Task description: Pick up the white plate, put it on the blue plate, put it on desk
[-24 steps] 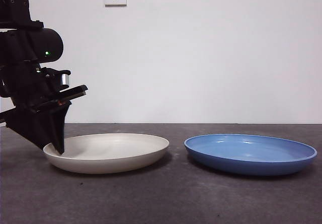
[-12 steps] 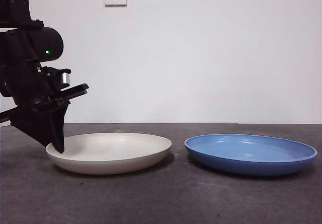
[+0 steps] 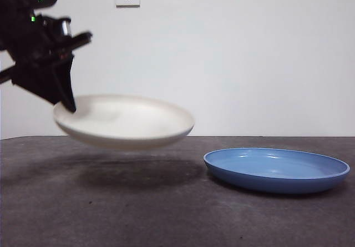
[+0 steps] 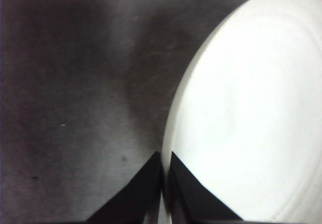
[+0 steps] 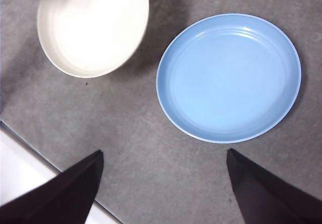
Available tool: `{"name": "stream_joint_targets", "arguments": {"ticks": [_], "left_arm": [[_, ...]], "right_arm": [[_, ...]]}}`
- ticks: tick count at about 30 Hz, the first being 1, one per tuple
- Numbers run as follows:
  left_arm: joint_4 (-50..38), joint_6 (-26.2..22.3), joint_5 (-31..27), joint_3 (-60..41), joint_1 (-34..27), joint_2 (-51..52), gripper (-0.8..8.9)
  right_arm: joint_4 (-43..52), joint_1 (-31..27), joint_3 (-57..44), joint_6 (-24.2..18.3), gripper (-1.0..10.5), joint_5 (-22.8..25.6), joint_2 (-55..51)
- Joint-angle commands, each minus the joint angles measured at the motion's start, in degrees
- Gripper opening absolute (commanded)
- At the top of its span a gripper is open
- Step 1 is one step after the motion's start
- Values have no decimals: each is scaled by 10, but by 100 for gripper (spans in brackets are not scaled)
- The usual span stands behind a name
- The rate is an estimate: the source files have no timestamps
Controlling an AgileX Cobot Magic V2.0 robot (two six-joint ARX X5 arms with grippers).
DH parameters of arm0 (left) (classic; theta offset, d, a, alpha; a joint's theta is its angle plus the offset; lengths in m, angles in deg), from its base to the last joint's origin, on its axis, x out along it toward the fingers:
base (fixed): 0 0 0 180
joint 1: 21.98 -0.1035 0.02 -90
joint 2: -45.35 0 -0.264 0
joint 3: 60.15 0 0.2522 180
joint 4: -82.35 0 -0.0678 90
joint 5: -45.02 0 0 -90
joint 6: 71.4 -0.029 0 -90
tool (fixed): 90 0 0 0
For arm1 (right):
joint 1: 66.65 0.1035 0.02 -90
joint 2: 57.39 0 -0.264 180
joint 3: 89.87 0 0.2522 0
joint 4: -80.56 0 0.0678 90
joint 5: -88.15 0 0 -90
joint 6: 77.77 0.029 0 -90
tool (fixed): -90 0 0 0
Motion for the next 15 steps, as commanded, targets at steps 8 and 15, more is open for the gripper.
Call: {"name": "stream_joint_targets", "arguments": {"ticks": [8, 15], "left_arm": [[-10, 45, 19, 53, 77, -7, 15], [3, 61, 18, 171, 143, -97, 15]], "right_arm": [[2, 2, 11, 7, 391, 0, 2], [-1, 2, 11, 17, 391, 0, -6]]}}
